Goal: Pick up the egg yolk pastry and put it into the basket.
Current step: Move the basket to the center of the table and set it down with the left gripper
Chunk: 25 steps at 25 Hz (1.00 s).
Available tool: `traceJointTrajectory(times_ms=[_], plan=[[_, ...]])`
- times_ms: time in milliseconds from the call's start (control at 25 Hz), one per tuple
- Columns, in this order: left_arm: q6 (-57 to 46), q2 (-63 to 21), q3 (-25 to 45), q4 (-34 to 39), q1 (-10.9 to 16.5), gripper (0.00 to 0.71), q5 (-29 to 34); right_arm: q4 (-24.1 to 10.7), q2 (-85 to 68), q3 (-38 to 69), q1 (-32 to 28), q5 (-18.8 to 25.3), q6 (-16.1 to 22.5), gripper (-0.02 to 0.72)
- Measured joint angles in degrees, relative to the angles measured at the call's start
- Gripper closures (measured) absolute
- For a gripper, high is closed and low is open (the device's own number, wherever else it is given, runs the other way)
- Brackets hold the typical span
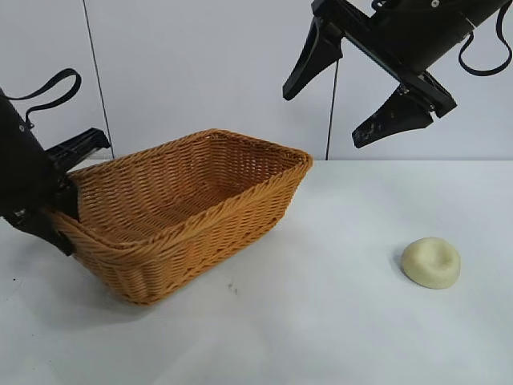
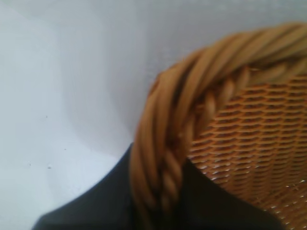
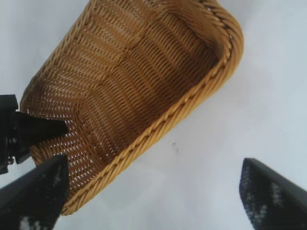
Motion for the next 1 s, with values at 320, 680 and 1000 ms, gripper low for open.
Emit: traceJointTrajectory(times_ms=[320,680,1000], plan=[[17.2,5.5,-10.2,-0.6,2.8,0.611,9.9,0.1,0.0,0.0,0.0,0.1,0.0,0.017],[31.9,12.9,-24.1,-0.8,2.8,0.611,21.2,0.1,0.0,0.0,0.0,0.1,0.0,0.017],[39.7,16.8,-30.4,-3.2,2.8,0.611,22.5,0.1,0.0,0.0,0.0,0.1,0.0,0.017]])
